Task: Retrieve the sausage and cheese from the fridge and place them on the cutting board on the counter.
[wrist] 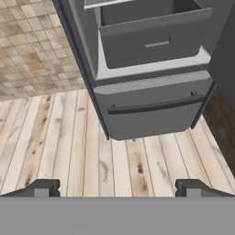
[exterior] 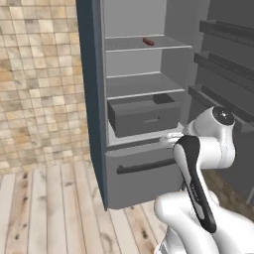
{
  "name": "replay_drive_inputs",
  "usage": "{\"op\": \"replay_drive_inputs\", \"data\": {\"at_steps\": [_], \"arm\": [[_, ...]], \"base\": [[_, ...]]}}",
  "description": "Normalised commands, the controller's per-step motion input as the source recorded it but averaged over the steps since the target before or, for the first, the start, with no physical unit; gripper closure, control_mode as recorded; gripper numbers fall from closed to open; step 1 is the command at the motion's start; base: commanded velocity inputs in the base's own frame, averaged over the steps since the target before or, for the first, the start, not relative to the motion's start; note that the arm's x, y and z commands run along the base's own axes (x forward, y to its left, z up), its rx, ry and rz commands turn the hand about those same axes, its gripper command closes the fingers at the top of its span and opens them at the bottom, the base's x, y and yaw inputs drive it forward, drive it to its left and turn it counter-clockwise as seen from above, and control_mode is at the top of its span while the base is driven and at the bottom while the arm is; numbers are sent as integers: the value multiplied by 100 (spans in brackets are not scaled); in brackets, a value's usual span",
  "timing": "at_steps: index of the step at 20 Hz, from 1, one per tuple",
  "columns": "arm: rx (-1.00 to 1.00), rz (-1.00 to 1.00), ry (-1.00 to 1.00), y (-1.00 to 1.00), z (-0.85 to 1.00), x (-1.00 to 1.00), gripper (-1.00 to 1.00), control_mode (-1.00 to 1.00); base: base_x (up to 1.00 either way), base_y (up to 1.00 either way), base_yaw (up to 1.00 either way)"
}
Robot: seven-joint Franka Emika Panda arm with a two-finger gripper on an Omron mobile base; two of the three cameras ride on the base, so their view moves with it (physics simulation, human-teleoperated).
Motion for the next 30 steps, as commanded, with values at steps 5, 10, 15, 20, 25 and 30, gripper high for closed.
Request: {"op": "replay_drive_inputs", "data": {"at_steps": [5,10,15,20,25,30], "arm": [[0,0,0,0,0,0,-100,100],[0,0,0,0,0,0,-100,100],[0,0,0,0,0,0,-100,100],[0,0,0,0,0,0,-100,100],[0,0,0,0,0,0,-100,100],[0,0,0,0,0,0,-100,100]], "base": [[95,-23,0],[53,-42,6],[49,-35,5],[69,-2,1],[31,-3,1],[0,0,0]]}}
